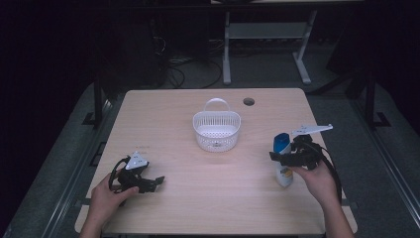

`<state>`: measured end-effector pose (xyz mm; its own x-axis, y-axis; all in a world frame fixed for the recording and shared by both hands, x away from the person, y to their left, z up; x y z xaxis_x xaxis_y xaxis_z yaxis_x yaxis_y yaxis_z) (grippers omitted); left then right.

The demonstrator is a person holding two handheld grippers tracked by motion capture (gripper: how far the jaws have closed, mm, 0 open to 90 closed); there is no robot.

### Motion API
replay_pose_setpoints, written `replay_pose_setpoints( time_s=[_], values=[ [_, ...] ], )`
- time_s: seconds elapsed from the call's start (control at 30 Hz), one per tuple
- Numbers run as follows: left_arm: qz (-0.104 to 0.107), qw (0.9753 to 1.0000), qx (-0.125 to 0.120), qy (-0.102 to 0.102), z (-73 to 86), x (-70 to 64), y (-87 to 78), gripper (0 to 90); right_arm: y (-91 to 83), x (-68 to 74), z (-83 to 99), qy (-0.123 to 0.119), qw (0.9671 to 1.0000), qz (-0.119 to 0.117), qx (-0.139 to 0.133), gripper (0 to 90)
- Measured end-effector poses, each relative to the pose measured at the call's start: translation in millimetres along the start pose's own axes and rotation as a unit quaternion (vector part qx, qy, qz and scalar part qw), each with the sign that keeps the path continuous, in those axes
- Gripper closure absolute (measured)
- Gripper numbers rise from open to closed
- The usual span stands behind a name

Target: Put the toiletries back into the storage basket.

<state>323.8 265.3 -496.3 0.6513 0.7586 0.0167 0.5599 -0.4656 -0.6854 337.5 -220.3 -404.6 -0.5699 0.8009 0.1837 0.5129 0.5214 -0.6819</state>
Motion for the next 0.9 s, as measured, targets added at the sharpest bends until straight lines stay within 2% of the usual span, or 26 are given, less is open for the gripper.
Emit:
replay_pose_setpoints(
  time_s=[0.27,0.5,0.77,0.9],
  values=[
    [0.0,1.0,0.0,0.0,0.0,0.0,0.0,13.3,-8.5,-6.3,-0.3,0.018,0.9984,-0.012,-0.052,34.1],
    [0.0,1.0,0.0,0.0,0.0,0.0,0.0,13.3,-9.9,-8.5,0.2,0.014,0.9972,-0.017,-0.071,33.9],
    [0.0,1.0,0.0,0.0,0.0,0.0,-0.1,13.3,-12.3,-8.4,-2.3,0.011,0.996,-0.011,-0.088,33.8],
    [0.0,1.0,0.001,0.0,0.0,0.0,-0.1,13.3,-13.6,-8.2,-4.8,0.009,0.9959,-0.012,-0.09,33.8]
  ],
)
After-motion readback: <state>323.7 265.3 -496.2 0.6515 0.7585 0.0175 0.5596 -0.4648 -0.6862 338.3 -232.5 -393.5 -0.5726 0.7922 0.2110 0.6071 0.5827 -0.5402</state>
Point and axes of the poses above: each handheld gripper's, and its own axes: y roughly forward along the jaws, z roughly out of its underside, x roughly to its left, the point moved 3 cm from there along y, roughly forward along the jaws, and after that the axes turned 1 degree about -z, right-handed, at the moved point
